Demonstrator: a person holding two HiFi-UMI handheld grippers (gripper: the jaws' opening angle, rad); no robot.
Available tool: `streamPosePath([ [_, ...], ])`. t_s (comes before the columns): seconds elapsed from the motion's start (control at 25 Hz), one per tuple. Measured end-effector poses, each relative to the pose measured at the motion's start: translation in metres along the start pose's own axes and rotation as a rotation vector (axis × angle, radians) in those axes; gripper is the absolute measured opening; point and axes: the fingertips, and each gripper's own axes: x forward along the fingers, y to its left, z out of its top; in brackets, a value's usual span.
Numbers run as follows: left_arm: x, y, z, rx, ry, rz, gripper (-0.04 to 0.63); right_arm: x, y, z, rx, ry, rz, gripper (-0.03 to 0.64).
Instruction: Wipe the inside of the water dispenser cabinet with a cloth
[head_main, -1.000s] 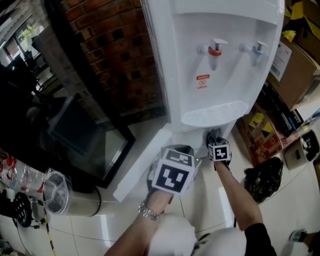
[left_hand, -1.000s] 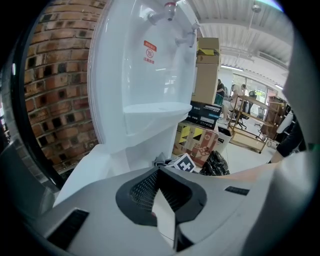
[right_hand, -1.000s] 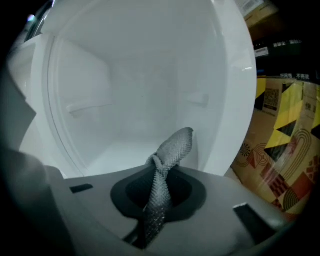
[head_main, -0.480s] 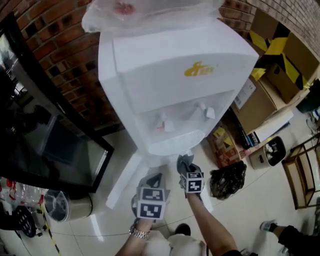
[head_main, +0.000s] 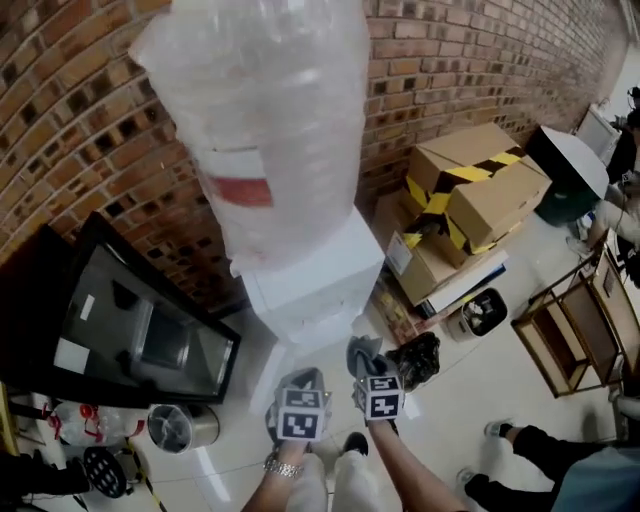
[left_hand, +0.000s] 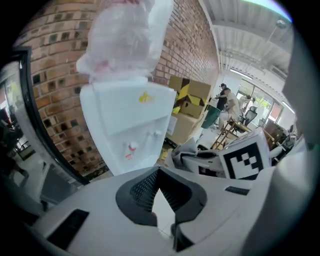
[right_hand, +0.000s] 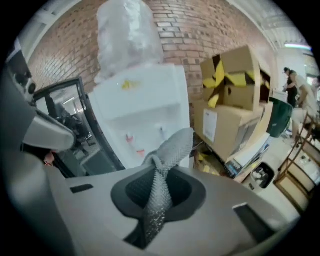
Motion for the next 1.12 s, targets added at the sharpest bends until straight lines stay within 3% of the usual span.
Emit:
streamPosePath([
  [0.24, -0.09, -0.041, 0.112, 0.02, -0.073, 0.026, 0.002, -0.132, 0.03, 0.138, -0.047, -0.044, 0.047, 0.031],
  [0.44, -0.144, -0.05, 0.168, -0.016, -0.105, 0.086, 0.002, -0.188, 0.06, 0.193, -0.061, -0.056, 0.127, 0.029],
  [0.72, -0.213, -0.041, 0.181, -0.025, -0.131, 0.138, 0.002, -0.256, 0.102, 0.216, -0.066, -0.068, 0.172, 0.031],
  [1.12, -0.308, -0.047, 0.145, 0.067, -0.158, 0.085, 0.002, -0.356, 0.175, 0.172, -0.015, -0.138, 0.143, 0.031],
])
